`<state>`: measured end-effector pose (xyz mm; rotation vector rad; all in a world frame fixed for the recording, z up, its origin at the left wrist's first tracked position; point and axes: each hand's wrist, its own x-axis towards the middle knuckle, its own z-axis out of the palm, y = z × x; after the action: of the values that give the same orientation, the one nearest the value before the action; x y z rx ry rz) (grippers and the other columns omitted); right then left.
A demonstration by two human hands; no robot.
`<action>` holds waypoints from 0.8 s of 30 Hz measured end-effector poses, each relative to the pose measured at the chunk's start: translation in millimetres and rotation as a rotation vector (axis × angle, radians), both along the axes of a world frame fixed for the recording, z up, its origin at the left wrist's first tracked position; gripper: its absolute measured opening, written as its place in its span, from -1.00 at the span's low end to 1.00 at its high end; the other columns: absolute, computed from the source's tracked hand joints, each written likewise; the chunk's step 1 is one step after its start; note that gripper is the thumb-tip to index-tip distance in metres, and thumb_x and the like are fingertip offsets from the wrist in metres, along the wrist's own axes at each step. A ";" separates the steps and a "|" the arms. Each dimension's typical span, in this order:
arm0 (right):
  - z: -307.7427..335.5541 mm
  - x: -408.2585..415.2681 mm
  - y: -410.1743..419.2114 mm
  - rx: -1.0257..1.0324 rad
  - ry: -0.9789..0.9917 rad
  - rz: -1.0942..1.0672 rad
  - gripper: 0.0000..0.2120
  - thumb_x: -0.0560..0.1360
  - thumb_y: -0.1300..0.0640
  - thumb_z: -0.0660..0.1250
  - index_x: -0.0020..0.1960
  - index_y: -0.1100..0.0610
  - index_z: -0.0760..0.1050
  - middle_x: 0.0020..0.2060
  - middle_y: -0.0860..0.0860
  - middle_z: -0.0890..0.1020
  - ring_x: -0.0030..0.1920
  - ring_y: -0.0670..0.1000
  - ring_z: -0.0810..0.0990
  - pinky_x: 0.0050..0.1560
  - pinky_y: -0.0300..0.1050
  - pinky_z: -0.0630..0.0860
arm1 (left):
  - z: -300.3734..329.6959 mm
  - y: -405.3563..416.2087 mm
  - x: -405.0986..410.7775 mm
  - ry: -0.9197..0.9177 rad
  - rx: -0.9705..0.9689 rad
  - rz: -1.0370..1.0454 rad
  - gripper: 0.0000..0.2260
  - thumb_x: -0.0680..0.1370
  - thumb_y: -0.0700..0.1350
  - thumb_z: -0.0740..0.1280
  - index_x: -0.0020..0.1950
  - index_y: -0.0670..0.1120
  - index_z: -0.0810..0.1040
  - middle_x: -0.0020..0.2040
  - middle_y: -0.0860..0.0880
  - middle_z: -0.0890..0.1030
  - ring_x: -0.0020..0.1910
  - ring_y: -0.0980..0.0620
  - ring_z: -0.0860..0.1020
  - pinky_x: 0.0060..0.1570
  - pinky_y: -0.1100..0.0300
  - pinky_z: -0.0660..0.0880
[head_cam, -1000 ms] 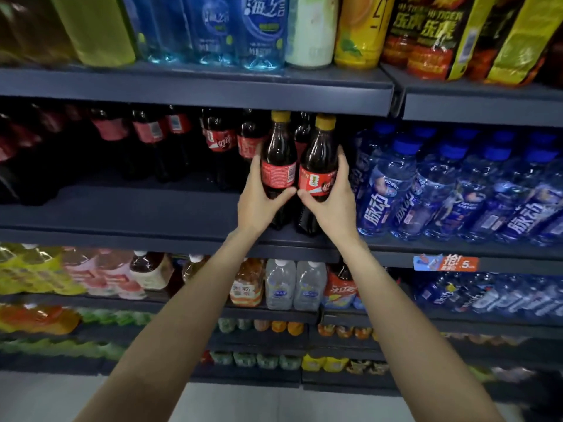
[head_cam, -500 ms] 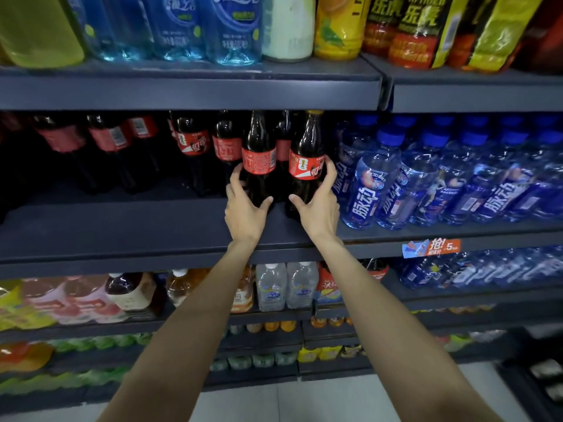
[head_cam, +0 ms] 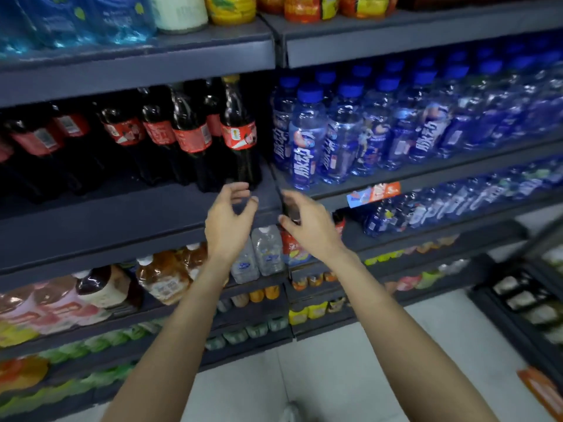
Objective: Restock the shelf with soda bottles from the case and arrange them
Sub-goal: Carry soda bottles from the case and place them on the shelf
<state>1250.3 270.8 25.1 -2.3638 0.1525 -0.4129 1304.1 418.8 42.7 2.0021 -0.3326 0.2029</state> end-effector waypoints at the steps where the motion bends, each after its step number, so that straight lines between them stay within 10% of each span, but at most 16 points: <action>1: -3.9 -25.6 -12.1 -0.038 0.009 -0.025 -0.61 0.53 0.11 0.30 0.34 0.07 0.42 0.11 0.07 0.63 0.11 0.07 0.59 0.06 0.00 0.52 | -1.0 -10.6 -17.6 0.026 0.020 -0.094 -0.80 0.54 -0.07 0.35 0.16 0.01 0.50 0.01 0.13 0.60 0.06 0.13 0.56 0.09 0.14 0.50; 6: -42.4 -182.6 -81.6 -0.194 0.121 -0.219 -0.76 0.52 0.12 0.27 0.18 0.05 0.52 -0.21 0.06 0.65 -0.15 0.15 0.62 -0.27 -0.02 0.50 | -23.3 -90.2 -127.5 0.107 0.094 -0.547 -0.79 0.45 -0.05 0.35 0.07 -0.01 0.54 -0.16 0.23 0.61 -0.15 0.34 0.54 -0.05 0.39 0.41; 16: -149.4 -558.2 -201.0 -0.032 0.576 -0.743 -0.72 0.54 0.09 0.24 0.24 0.04 0.49 0.08 0.01 0.62 0.07 0.10 0.60 0.02 -0.02 0.52 | -140.4 -258.7 -395.8 0.286 0.365 -1.247 -0.79 0.48 -0.15 0.42 0.04 0.11 0.56 -0.14 0.15 0.62 -0.21 0.21 0.55 -0.21 0.31 0.44; 24: -192.4 -777.9 -256.8 0.211 0.934 -1.024 -0.64 0.56 0.05 0.22 0.35 0.02 0.38 0.23 0.05 0.53 0.20 0.12 0.51 0.11 -0.01 0.46 | -222.1 -419.8 -577.8 0.196 0.910 -1.544 -0.73 0.50 0.03 0.37 0.19 0.04 0.56 0.06 0.11 0.62 0.01 0.07 0.58 0.07 0.19 0.48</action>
<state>472.4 14.0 -167.2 -1.9113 1.7507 0.2905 726.3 -1.0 -179.3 1.9351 -1.9246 -1.2849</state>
